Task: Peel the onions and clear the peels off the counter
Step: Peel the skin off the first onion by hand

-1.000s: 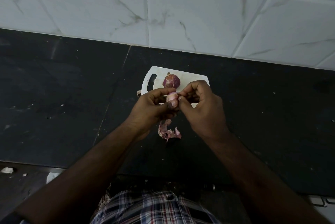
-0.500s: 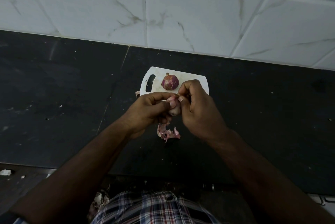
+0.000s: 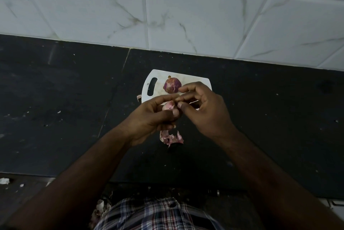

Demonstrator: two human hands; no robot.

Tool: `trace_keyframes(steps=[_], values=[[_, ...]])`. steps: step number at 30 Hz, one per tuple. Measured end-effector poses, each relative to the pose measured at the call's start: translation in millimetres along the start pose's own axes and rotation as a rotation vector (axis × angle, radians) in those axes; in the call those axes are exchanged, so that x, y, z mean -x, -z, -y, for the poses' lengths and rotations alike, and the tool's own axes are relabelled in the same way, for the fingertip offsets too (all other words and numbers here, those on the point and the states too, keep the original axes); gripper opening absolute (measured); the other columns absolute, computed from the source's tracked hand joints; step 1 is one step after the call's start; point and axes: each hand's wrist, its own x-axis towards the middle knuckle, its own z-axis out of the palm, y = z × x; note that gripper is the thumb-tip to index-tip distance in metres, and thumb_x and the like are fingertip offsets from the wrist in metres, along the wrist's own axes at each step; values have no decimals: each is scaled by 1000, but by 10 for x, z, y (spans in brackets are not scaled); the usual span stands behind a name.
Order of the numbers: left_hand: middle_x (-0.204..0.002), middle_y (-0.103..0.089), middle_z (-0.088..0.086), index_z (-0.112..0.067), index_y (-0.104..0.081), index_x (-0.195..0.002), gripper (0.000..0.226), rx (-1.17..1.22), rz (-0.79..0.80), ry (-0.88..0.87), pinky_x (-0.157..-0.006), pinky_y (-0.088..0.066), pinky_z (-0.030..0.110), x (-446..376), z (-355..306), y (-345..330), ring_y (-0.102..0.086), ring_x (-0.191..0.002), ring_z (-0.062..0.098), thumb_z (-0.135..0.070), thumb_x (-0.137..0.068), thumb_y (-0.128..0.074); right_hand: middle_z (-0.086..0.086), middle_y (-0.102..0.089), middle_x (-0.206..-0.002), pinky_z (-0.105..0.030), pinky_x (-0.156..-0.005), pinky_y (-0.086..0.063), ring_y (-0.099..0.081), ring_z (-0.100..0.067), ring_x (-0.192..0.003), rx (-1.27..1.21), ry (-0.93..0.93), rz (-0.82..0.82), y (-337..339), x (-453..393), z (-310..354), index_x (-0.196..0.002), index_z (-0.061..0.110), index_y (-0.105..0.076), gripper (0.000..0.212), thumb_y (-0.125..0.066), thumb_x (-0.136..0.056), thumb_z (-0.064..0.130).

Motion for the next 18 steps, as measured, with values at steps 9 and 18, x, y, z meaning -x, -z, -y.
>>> trace_keyframes(steps=[9,18], values=[[-91,-68,9,-11,-61,-115,32,-32,-76,10,-63,-44,28,1,8,31,-56,-71,17,-16,-83,-65,9,-73,-86,-15,-78,-53,-70,-2,-87,-48,-3,-48,-33,-8,21,-106,23,-60,30,-72,-86,4],[-87,-68,7,-9,-66,-110,28,51,-5,14,-54,-50,20,31,-16,26,-56,-62,12,-15,-84,-58,14,-66,-93,-11,-74,-49,-67,0,-85,-120,-25,-62,-50,-19,85,-102,21,-58,32,-70,-85,-2]])
